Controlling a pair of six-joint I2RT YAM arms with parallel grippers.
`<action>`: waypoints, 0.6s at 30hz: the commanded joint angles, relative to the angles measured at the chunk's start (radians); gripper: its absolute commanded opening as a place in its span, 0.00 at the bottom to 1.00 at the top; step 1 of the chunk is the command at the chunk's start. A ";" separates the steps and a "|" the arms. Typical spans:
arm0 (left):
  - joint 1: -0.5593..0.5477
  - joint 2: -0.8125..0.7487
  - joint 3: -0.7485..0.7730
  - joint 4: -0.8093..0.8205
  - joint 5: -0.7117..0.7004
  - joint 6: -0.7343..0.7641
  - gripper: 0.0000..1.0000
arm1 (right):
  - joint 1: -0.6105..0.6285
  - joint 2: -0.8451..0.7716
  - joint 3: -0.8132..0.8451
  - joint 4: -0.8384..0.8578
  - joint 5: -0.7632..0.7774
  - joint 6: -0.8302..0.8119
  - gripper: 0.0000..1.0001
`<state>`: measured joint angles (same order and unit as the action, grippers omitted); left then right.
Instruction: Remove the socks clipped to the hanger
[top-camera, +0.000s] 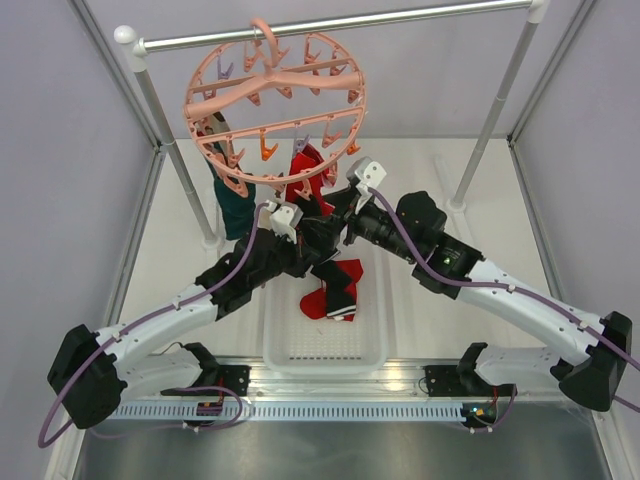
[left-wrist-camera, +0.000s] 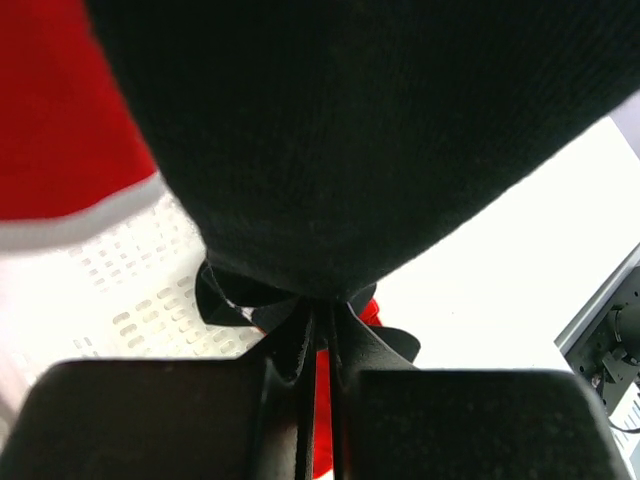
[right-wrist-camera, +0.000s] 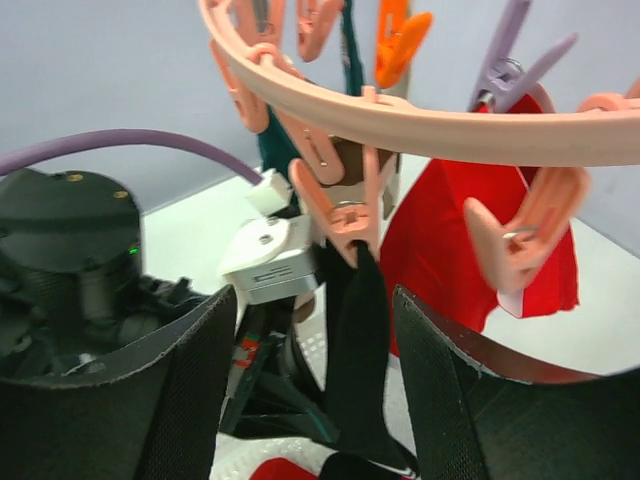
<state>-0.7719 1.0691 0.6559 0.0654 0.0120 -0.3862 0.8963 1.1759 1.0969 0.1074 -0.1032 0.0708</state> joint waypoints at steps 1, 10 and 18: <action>-0.004 0.008 0.044 -0.016 0.037 -0.025 0.02 | 0.001 0.030 0.050 0.063 0.097 -0.052 0.68; -0.004 0.006 0.048 -0.024 0.045 -0.025 0.02 | 0.001 0.116 0.133 0.061 0.143 -0.062 0.70; -0.006 0.005 0.048 -0.026 0.054 -0.028 0.02 | 0.001 0.165 0.198 0.080 0.125 -0.078 0.71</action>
<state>-0.7719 1.0714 0.6666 0.0479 0.0372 -0.3882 0.8948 1.3266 1.2316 0.1329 0.0235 0.0059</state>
